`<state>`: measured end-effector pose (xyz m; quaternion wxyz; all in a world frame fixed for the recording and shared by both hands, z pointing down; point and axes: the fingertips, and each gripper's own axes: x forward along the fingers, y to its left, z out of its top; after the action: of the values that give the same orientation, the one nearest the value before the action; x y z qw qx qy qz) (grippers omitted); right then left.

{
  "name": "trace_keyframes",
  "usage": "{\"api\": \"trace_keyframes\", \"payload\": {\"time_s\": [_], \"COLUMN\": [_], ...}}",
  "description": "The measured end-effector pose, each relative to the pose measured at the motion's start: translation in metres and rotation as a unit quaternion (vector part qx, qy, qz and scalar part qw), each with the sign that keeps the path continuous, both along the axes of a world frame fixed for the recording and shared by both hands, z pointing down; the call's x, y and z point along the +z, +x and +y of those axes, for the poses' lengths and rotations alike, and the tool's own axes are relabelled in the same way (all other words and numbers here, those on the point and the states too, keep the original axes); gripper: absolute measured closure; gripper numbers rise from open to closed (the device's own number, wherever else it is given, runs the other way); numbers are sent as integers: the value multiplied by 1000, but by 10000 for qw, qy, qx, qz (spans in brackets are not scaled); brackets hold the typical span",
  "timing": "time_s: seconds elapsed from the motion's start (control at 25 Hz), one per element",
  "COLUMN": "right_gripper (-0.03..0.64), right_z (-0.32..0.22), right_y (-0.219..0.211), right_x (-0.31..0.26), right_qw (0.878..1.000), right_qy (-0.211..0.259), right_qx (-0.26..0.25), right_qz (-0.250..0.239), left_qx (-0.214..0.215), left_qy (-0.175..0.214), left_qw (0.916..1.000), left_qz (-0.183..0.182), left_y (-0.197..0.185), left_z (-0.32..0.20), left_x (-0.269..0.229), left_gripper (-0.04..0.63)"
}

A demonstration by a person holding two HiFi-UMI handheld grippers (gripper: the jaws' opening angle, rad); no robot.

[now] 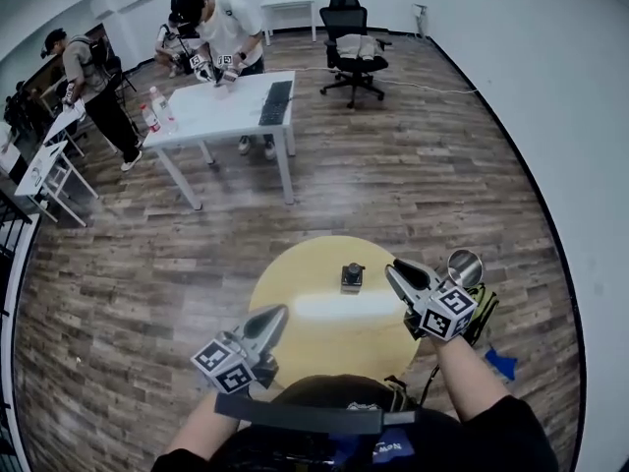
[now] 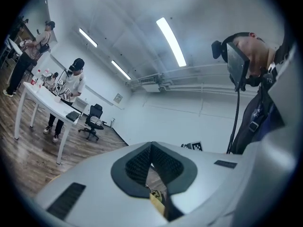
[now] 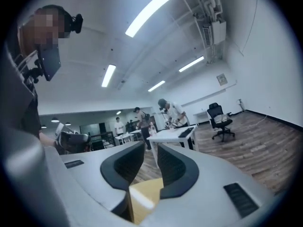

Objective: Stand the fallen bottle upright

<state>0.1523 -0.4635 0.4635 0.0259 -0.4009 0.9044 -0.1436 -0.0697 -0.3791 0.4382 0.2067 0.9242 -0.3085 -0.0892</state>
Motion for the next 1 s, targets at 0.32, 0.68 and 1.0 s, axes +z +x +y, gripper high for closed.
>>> {"api": "trace_keyframes", "payload": {"time_s": [0.32, 0.68, 1.0], "right_gripper": [626, 627, 627], "right_z": [69, 99, 99], "right_y": [-10, -26, -28], "right_x": [-86, -61, -64], "right_qw": [9948, 9907, 9927], "right_qy": [537, -72, 20], "right_qx": [-578, -676, -744], "right_qz": [-643, -1178, -952], "left_qx": [33, 93, 162], "left_qy": [305, 193, 225], "left_qw": [9995, 9998, 9996], "left_qz": [69, 9, 21], "left_y": [11, 11, 19], "left_z": [29, 49, 51], "left_x": [-46, -44, -44], "left_gripper": [572, 572, 572]}}
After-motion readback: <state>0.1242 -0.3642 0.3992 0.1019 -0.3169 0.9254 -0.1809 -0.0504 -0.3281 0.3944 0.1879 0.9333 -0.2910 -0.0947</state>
